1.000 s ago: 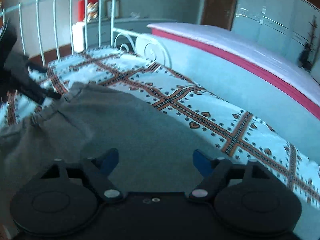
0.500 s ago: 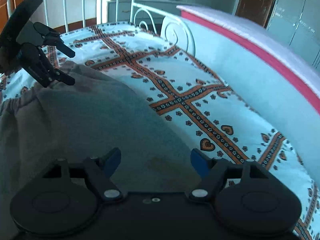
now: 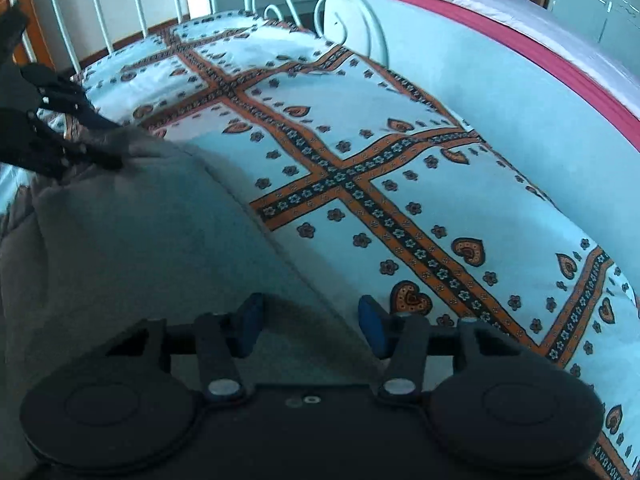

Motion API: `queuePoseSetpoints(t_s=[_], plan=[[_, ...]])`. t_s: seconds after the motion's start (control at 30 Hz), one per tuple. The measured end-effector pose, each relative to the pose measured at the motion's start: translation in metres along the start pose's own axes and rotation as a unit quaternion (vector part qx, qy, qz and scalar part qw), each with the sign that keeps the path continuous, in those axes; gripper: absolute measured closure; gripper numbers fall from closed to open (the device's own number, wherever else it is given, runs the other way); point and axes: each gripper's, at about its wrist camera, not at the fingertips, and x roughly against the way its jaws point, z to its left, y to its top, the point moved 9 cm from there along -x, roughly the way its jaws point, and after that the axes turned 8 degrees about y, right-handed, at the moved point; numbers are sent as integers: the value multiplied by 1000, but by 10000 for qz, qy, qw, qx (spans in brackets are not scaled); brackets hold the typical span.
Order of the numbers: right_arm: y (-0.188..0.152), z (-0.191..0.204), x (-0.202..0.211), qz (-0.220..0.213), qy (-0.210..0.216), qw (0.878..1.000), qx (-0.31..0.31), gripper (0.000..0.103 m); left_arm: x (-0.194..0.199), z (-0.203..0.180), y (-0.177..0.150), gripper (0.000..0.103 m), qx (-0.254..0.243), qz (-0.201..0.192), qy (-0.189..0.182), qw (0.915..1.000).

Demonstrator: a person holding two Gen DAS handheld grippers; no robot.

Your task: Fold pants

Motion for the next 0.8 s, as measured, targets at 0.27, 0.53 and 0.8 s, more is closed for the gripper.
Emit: queuePoseSetpoints(t_s=[0.27,0.53,0.8], plan=[[-5,44,43,-392,-519,9964,545,103,40,3,-6,84,42,-425,813,9958],[-33,120,127,-1028,-538,9915,585,103,141,2,-45,84,38,-821,849,9930],[-98,223,164,-1120,-258,9922,486,103,206,-18,-133,84,-171,-722,778,9942]])
